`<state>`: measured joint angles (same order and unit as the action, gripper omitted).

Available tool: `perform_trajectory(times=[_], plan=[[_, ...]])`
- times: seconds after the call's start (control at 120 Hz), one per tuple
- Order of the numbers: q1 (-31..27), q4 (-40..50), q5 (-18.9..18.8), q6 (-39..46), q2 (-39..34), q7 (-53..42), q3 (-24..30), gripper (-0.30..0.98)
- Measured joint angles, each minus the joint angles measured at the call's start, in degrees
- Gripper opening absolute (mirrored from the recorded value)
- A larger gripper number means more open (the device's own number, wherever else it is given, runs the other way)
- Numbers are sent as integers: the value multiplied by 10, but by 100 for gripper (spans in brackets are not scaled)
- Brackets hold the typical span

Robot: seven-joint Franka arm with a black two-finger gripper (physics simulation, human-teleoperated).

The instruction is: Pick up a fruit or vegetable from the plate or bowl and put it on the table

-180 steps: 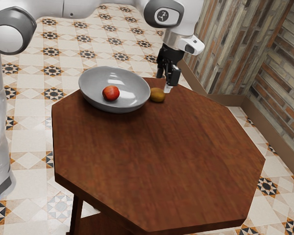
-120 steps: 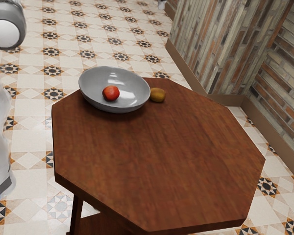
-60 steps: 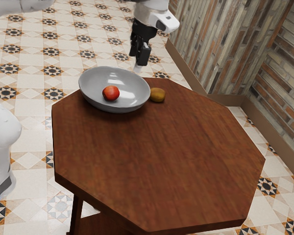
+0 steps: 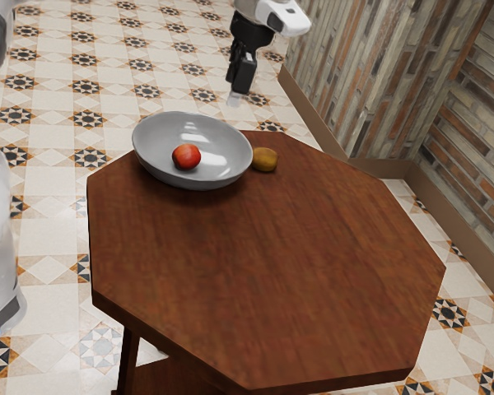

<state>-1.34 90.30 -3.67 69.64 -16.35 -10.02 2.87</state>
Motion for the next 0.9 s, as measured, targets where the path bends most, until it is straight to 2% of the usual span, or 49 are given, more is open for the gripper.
perform_trajectory(times=[0.117,0.175,0.283,0.45,0.717,0.9], plan=[[7,139,-3,26,-118,13,-15,66],[28,207,-4,45,-168,19,-35,66],[42,288,-4,78,-218,27,-50,66],[53,360,-4,105,-242,39,-54,66],[45,398,-5,99,-278,51,-59,66],[52,421,-24,171,-276,58,-94,66]])
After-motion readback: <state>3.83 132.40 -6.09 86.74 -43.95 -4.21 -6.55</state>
